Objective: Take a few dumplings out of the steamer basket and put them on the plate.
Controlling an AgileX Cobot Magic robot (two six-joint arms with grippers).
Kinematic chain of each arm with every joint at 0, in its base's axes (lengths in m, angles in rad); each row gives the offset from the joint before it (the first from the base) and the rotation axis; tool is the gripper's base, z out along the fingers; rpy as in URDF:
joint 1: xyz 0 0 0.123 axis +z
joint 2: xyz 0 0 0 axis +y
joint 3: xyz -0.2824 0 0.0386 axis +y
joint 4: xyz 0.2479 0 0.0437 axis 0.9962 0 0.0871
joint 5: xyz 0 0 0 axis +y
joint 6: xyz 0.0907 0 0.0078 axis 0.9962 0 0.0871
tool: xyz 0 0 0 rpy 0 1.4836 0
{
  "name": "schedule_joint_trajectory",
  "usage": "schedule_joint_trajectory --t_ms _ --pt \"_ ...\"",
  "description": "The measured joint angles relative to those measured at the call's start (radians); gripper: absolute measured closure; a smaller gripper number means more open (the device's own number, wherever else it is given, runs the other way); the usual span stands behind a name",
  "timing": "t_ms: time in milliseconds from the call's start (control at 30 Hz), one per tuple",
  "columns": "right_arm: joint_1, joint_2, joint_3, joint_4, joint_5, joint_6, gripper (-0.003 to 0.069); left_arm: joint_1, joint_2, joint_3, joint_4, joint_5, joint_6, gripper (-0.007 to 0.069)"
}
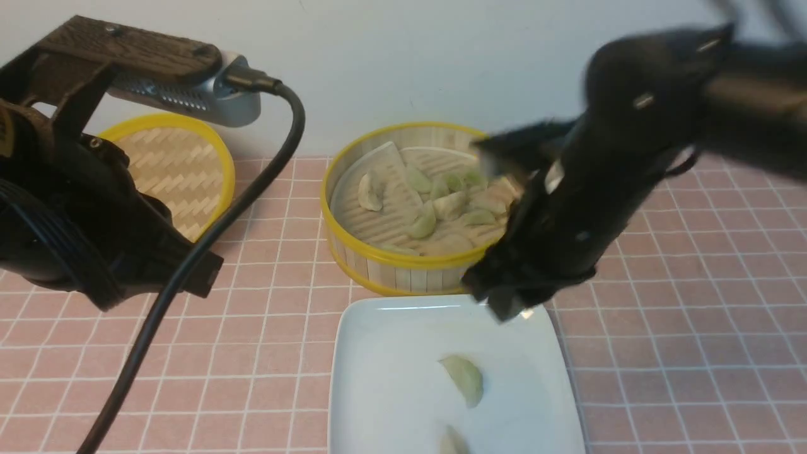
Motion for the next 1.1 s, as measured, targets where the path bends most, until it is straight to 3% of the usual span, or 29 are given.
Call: schedule_joint_trajectory --t_ms 33,133,333,500,667,867,1100 --pt "0.0 -0.081 0.01 -0.005 0.003 0.013 0.0608 0.0 0.001 0.0 0.0 -0.004 0.0 0.0631" --pt "0.0 -0.289 0.059 -0.025 -0.004 0.045 0.0659 0.0 0.001 0.0 0.0 -0.031 0.0 0.0631" --pt "0.0 -0.676 0.268 -0.071 -0.185 0.059 0.0672 0.0 0.001 0.0 0.0 -0.095 0.0 0.0631" --pt "0.0 -1.156 0.648 -0.189 -0.524 0.088 0.0673 0.0 0.01 0.0 0.0 -0.191 0.0 0.0631" --pt "0.0 -1.535 0.923 -0.383 -0.728 0.303 0.0673 0.0 0.039 0.0 -0.001 -0.219 0.009 0.0631" --pt "0.0 -1.615 1.014 -0.718 -0.706 0.647 0.0673 0.001 0.062 0.001 -0.001 -0.238 0.033 0.0631" --pt "0.0 -1.615 1.015 -0.792 -0.703 0.76 0.0673 0.001 -0.111 0.121 0.028 -0.288 0.031 0.0631"
